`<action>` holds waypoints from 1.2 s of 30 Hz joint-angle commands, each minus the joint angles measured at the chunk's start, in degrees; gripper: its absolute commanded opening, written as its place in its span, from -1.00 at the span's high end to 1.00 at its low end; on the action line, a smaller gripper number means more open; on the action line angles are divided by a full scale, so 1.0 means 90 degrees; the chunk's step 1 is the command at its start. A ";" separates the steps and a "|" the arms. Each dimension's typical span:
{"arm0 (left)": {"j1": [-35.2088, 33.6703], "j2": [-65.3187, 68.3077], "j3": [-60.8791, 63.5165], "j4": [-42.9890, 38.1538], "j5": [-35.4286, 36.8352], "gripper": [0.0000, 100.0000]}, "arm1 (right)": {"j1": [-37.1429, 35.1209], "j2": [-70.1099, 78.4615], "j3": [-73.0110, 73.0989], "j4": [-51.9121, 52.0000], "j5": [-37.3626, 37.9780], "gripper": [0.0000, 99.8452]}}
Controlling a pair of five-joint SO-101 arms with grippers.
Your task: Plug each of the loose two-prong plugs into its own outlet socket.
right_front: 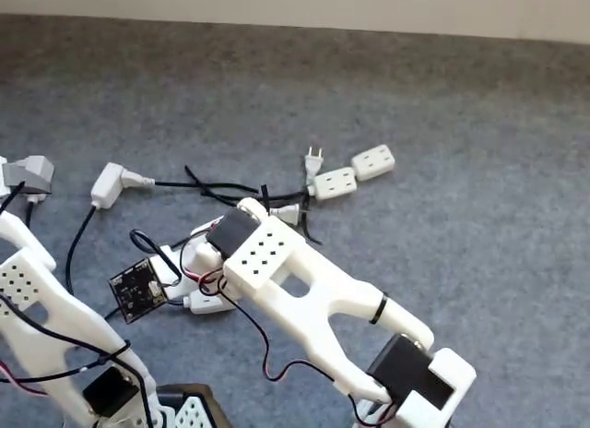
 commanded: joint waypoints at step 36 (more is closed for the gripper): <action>0.0552 -0.1284 0.0523 0.0098 0.0010 0.20 | 0.1070 0.0103 -0.1958 0.2144 -0.0635 0.99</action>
